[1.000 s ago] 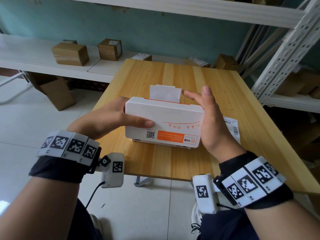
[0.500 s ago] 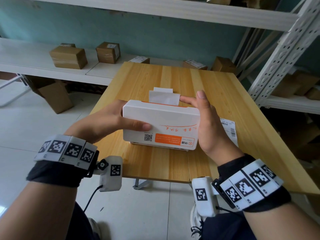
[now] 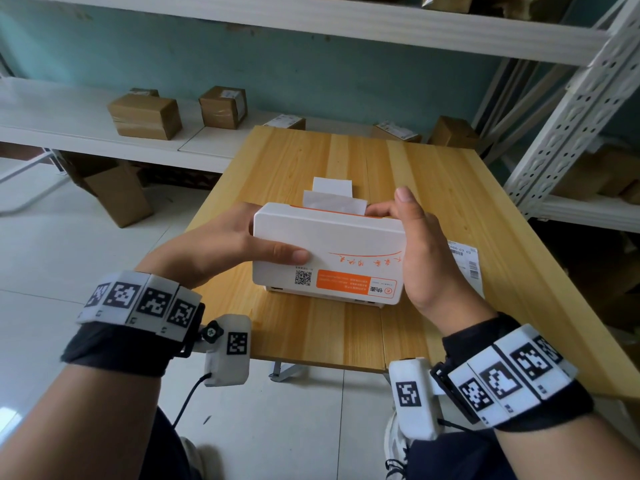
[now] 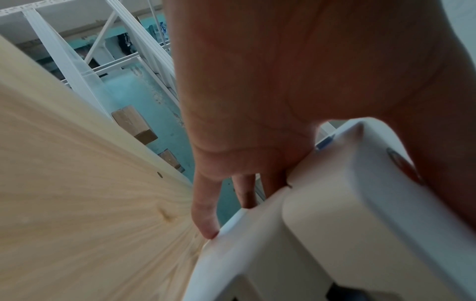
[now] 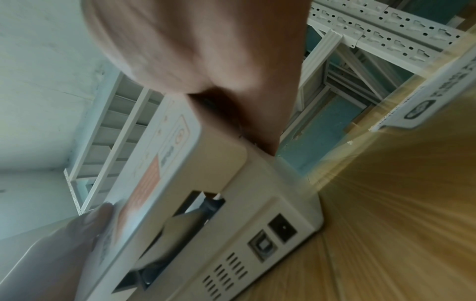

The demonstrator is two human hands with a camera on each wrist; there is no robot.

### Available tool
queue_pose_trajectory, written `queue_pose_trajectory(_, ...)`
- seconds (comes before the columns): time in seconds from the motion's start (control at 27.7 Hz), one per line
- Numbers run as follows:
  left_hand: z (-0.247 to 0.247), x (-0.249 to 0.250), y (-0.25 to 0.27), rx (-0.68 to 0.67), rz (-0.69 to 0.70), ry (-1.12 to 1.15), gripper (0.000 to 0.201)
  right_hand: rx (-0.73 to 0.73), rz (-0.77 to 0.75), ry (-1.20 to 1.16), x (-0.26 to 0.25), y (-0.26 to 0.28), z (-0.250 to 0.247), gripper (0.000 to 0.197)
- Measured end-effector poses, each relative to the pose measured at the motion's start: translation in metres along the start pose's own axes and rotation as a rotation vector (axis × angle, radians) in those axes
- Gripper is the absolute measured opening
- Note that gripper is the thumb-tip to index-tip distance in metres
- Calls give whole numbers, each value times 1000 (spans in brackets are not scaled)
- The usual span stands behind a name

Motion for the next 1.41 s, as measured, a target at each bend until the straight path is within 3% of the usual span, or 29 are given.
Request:
queue_pose_trajectory(0.25,1,1,1,-3,4,4,41,22,-27,15,2,-1,-1,57)
queue_pose_trajectory(0.47,1,0,1,-11,5,10,43,1,-78,7,-7,0,1,41)
queue_pose_trajectory(0.83,2,1,1,-7,7,17,43,25,-59,6,-8,0,1,37)
queue_pose_trajectory(1.26,2,2,1,10,19,43,40,34,-58,-55,-6,-2,1,47)
queue_pose_trajectory(1.41,3,2,1,12,26,45,41,35,-54,-66,-7,-2,0,42)
Point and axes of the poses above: each hand's wrist, its own y-axis away from the middle knuckle, its own z-axis out of the palm, x = y × z, the point moved 7 cm from there along -y, towards the middle knuckle, and after that the axes turned 15 degrees about -z, right-handed, at the moved point
